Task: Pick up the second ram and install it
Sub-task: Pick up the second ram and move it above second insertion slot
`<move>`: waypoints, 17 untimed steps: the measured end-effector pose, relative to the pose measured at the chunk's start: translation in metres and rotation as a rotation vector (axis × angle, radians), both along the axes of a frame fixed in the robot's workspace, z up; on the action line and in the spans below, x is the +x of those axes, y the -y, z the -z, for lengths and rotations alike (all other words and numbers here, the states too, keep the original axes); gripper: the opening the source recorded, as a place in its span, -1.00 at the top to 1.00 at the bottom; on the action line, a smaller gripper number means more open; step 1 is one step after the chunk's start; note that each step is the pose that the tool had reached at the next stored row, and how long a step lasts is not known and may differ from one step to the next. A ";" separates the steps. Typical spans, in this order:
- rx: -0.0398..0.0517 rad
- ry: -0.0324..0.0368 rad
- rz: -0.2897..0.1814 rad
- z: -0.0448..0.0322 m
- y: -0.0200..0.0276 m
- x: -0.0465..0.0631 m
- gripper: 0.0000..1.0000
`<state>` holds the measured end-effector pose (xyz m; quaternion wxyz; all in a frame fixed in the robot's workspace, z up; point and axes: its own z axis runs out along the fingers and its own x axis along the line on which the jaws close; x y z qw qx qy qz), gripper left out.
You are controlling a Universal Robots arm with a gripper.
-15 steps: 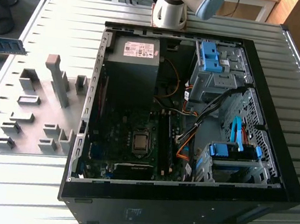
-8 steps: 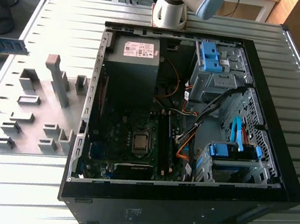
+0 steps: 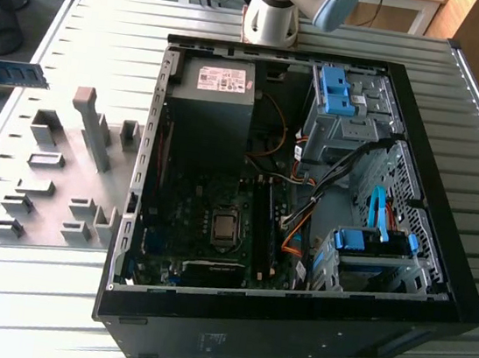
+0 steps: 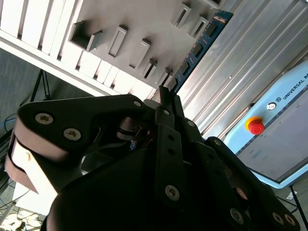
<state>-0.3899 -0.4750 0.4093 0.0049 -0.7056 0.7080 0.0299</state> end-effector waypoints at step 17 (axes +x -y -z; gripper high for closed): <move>0.0000 0.0000 0.000 0.0000 0.0000 0.008 0.73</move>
